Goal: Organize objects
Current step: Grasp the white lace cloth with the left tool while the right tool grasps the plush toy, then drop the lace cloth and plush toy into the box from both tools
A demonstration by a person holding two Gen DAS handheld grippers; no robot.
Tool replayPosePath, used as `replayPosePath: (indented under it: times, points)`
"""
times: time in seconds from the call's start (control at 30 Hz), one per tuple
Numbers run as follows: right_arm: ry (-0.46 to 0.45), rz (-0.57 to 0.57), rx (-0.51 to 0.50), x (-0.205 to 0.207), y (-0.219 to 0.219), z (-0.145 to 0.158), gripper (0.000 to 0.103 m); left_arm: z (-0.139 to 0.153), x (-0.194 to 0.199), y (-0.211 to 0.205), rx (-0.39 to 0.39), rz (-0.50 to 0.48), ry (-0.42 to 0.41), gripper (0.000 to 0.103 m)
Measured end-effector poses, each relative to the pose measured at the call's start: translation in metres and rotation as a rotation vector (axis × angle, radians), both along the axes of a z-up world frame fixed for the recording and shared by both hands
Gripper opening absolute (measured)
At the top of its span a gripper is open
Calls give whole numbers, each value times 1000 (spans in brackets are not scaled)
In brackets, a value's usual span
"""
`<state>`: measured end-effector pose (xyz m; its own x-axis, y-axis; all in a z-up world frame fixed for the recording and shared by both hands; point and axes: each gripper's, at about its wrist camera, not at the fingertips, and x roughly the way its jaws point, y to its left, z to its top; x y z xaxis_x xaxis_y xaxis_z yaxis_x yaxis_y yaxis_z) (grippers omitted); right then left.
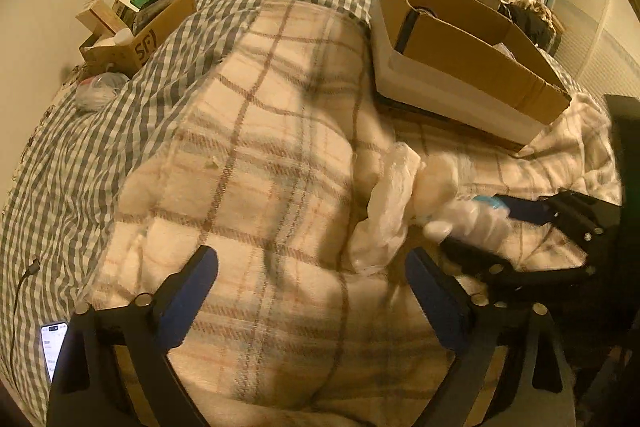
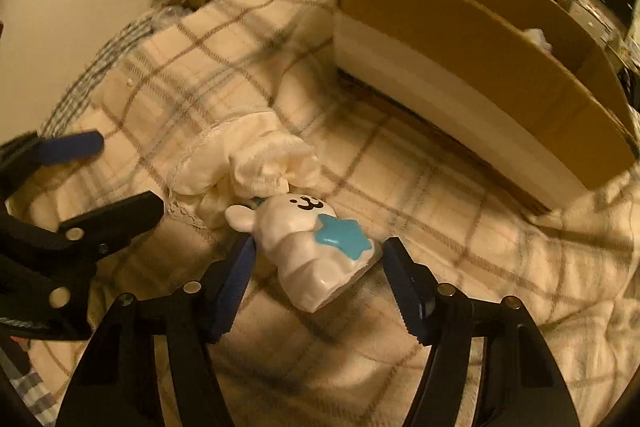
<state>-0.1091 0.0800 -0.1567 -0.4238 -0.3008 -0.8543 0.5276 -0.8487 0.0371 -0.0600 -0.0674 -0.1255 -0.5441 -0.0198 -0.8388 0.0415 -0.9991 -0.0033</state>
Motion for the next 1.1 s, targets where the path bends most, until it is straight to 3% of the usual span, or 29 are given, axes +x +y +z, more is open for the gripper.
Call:
replayPosePath:
  times: [0.23,0.43,0.5,0.57,0.63,0.67,0.77,0.93,1.1]
  points:
    - [128,-173,-30,-8,51,39,64,-3,-17,34,-38,-98,-18,93]
    - [153,-272,-35,-20,82,48,62,-19,-42,71,-15,-197,-38,92]
    - [152,-283,-38,-22,88,49,62,-33,-51,77,-32,-201,-66,83]
    - [151,-289,-35,-21,92,49,62,-47,-59,77,-36,-193,-120,52]
    - [149,-293,-29,-19,93,49,62,-50,-60,75,-20,-185,-124,45]
    - [148,-296,-24,-17,96,50,62,-46,-58,73,-26,-182,-116,29]
    - [157,-302,-35,-9,104,61,62,-30,-52,67,-21,-170,-99,14]
    - [220,-328,-58,6,118,102,62,22,-38,62,47,-165,-23,11]
    - [335,-366,-83,11,137,168,62,91,-38,89,24,-264,88,11]
